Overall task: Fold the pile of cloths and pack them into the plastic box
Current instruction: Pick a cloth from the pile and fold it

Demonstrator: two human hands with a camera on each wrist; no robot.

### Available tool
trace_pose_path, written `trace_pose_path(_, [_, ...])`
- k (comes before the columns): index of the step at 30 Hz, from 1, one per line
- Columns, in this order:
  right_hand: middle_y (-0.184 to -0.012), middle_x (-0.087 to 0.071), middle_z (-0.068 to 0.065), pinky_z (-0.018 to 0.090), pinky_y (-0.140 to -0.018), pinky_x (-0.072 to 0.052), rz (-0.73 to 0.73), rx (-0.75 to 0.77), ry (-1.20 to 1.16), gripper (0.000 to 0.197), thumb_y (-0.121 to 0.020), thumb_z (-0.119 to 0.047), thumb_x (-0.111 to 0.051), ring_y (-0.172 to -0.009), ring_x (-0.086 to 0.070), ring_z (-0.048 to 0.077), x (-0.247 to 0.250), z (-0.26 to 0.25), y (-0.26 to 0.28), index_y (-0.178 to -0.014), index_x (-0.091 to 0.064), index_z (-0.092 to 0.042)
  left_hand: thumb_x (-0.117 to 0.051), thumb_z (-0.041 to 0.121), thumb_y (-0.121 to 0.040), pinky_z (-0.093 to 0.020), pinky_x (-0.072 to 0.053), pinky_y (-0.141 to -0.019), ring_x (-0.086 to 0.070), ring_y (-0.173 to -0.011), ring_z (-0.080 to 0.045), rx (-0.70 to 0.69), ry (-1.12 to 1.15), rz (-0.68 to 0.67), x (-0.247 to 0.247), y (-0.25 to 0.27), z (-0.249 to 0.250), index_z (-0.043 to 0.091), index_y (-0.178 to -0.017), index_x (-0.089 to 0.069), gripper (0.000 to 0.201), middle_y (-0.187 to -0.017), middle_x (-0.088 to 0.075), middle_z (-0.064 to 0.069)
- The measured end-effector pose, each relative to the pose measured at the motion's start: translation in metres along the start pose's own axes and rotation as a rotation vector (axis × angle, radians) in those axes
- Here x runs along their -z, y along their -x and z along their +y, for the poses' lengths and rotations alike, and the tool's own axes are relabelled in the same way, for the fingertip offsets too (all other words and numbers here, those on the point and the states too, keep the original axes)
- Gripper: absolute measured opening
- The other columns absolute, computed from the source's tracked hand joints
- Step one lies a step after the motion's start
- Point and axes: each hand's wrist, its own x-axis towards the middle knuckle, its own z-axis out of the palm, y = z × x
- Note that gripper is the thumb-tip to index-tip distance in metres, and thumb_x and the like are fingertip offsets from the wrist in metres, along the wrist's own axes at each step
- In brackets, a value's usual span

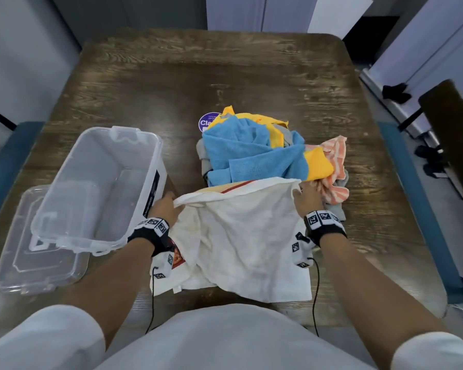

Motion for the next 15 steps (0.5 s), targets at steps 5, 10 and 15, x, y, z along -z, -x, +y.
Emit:
trace_pose_path(5, [-0.123,-0.059,0.027,0.041,-0.088,-0.043,-0.063,-0.012,0.028,0.024,-0.101,-0.014,-0.045,-0.114,-0.055,0.040,-0.017,-0.004,-0.007,-0.114,-0.057,0.003,-0.066,0.027,-0.095,-0.037,-0.050,-0.072,-0.065,-0.086,-0.035,0.023,-0.023,0.074,0.020,-0.012,-0.020,0.005,-0.098,-0.065,0.022,-0.097,-0.068,-0.019])
trace_pose_path(10, [-0.134,-0.045,0.027,0.041,-0.092,-0.045,-0.109,-0.030,0.125,0.023,-0.099,-0.011,-0.049,-0.112,-0.053,0.043,-0.029,0.003,-0.007,-0.118,-0.055,-0.001,-0.062,0.032,-0.097,-0.035,-0.045,-0.072,-0.061,-0.088,-0.033,0.072,0.112,0.081,0.022,-0.013,-0.021,0.008,-0.105,-0.055,0.027,-0.099,-0.062,-0.014])
trace_pose_path(15, [-0.139,-0.051,0.028,0.037,-0.104,-0.039,-0.097,-0.090,0.098,0.038,-0.101,-0.006,-0.042,-0.130,-0.048,0.040,-0.029,0.014,-0.011,-0.137,-0.049,0.005,-0.071,0.040,-0.090,-0.032,-0.040,-0.069,-0.059,-0.087,-0.027,0.019,0.007,-0.047,0.030,-0.007,-0.030,0.013,-0.104,-0.054,0.035,-0.095,-0.062,-0.006])
